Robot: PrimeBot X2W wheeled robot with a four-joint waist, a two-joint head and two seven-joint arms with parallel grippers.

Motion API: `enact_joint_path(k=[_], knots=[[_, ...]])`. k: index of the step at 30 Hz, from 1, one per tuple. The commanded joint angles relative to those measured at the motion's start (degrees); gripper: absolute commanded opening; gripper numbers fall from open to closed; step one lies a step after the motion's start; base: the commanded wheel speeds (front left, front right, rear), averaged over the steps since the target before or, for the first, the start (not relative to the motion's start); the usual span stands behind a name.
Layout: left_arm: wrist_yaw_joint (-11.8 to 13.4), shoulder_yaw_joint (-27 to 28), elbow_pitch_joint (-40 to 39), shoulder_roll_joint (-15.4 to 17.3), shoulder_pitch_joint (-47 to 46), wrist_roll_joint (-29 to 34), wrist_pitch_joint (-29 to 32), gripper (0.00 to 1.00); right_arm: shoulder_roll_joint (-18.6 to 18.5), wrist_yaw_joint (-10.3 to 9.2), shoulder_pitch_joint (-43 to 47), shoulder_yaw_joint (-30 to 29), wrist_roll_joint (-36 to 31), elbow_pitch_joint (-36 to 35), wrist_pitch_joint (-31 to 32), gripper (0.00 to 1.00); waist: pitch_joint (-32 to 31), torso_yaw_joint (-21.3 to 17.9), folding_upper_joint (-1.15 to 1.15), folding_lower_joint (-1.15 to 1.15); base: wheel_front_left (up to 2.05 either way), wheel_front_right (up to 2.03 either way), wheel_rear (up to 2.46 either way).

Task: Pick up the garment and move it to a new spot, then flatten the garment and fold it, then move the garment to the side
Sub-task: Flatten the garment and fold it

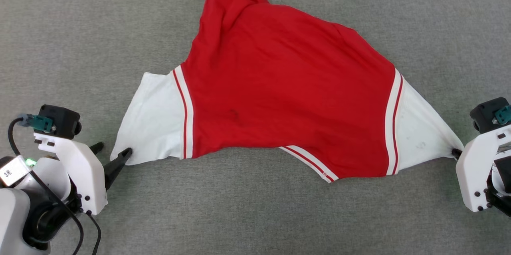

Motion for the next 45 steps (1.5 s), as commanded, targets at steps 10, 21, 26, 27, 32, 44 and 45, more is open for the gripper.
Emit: enact_joint_path(k=[10, 21, 26, 27, 32, 44, 45], knots=[[0.3, -5.6, 0.7, 0.2, 2.3, -1.2, 8.4, 1.00, 0.9, -0.03, -1.0, 1.2, -0.6, 1.8, -1.0, 0.00, 1.8, -1.0, 0.00, 0.00, 0.00, 0.00, 0.00], [-0.1, -8.4, 3.2, -1.3, 2.1, -1.5, 5.1, 0.00, 0.4, -0.02, -1.8, 1.7, -0.9, 2.4, -2.4, 0.00, -0.7, -0.2, 0.00, 0.00, 0.00, 0.00, 0.00], [0.4, -3.9, -0.2, -0.3, 1.4, -2.4, -0.3, 0.00, -0.4, -0.03, -2.8, 0.7, -0.4, 1.5, -4.2, 0.00, -3.7, -0.1, 0.00, 0.00, 0.00, 0.00, 0.00], [0.4, -3.0, -1.1, -0.1, 1.5, -2.7, -1.2, 0.00, -0.5, -0.03, -2.8, 0.5, -0.2, 1.4, -4.6, 0.00, -4.5, -0.1, 0.00, 0.00, 0.00, 0.00, 0.00], [1.4, 1.7, -7.7, 2.0, 3.7, -4.1, -3.9, 0.00, -1.8, -0.03, -3.8, -0.7, 1.3, -1.2, -5.7, 0.00, -7.9, -0.3, 0.00, 0.00, 0.00, 0.00, 0.00], [4.4, 16.4, -26.0, 7.1, 5.4, -7.7, -7.7, 0.00, -6.0, -0.03, -11.6, -5.6, 6.8, -10.9, -7.0, 0.00, -14.3, -1.2, 0.00, 0.00, 0.00, 0.00, 0.00], [4.5, 17.5, -27.2, 7.4, 4.8, -8.1, -8.0, 0.00, -6.1, -0.03, -12.6, -6.0, 7.4, -11.6, -6.9, 0.00, -14.6, -1.3, 0.00, 0.00, 0.00, 0.00, 0.00]])
